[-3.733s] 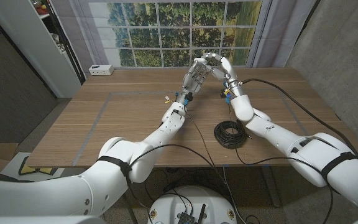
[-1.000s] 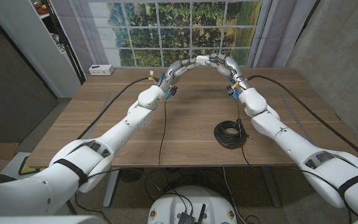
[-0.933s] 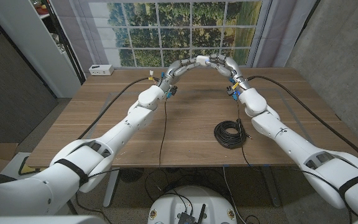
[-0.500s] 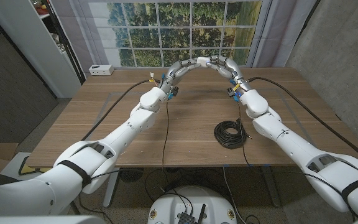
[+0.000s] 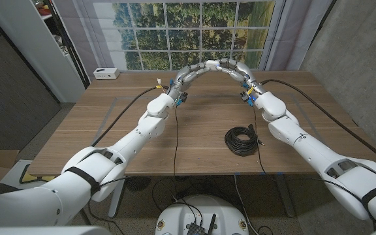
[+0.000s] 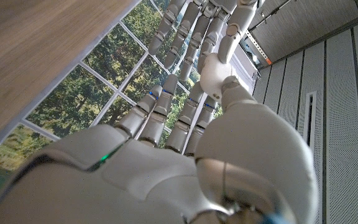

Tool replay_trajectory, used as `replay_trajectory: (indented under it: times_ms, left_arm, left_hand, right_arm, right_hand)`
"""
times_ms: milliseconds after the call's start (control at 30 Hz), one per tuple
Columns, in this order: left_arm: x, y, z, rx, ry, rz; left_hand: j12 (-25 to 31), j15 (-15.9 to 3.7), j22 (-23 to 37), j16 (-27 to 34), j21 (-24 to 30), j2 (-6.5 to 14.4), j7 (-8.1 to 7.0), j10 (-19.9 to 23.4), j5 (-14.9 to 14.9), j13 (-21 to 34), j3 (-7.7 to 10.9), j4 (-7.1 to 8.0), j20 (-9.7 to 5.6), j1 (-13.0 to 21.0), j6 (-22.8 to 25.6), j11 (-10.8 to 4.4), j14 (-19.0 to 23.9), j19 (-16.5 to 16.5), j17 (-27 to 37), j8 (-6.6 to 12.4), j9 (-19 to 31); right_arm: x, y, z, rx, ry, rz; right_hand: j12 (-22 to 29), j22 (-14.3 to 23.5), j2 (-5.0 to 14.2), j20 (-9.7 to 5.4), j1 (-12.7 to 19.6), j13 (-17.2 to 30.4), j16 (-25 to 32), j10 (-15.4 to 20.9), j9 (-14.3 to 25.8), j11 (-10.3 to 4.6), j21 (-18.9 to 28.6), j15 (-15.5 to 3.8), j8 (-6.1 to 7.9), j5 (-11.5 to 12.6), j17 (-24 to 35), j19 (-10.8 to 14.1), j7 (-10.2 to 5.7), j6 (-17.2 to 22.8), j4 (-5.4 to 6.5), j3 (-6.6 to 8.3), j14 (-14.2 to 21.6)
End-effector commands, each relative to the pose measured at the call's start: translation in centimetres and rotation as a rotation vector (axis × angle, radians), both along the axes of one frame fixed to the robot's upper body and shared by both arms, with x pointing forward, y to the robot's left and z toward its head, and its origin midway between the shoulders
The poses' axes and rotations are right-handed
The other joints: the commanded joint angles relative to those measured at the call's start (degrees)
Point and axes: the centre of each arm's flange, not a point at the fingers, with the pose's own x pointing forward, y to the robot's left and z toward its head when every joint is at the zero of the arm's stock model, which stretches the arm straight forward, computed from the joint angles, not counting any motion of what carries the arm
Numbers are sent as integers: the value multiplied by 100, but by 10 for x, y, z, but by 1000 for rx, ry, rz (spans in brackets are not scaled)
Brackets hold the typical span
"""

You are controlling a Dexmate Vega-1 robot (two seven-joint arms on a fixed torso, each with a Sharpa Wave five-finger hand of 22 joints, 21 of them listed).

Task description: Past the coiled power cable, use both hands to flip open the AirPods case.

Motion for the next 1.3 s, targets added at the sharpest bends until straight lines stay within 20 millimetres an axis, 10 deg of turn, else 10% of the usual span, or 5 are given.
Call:
replay_trajectory:
  times_ms: [33, 700, 1300]
  left_arm:
    - [1, 4, -2, -2, 5, 4]
    - [-4, 3, -5, 39, 1, 114]
    - [0, -2, -7, 38, 13, 60]
  left_hand:
    - [16, -294, 18, 22, 45, 101, -375, 19, 14, 23, 142, 97, -24, -15, 402, -29, 67, 49, 30, 187, 300]
    - [35, -315, 38, 35, 84, 75, -359, 126, -30, 34, 225, 113, -19, 4, 426, 34, 174, 89, 26, 245, 437]
    - [9, -309, 58, -4, 111, 37, -325, 117, -105, 50, 339, 56, -22, 75, 434, 138, 195, 88, 9, 299, 588]
  right_arm:
    - [1, 3, 6, -47, 28, 50]
    - [2, 9, 7, -70, 48, 57]
    - [10, 15, 3, -42, 41, 23]
  right_hand:
    - [-12, 9, -62, 85, -45, -3, -16, -27, -30, 0, -1, -954, -36, -10, 27, 15, -38, 77, -11, -62, -69]
    - [-40, 6, -272, 134, -235, -31, -29, -46, -176, 39, 10, -925, -116, -24, 36, 4, 46, 312, -44, -234, -94]
    - [21, 5, -95, -20, -25, -78, 63, 202, -316, -36, 60, -1002, -7, 23, 67, 132, 3, 1115, -207, -180, 107]
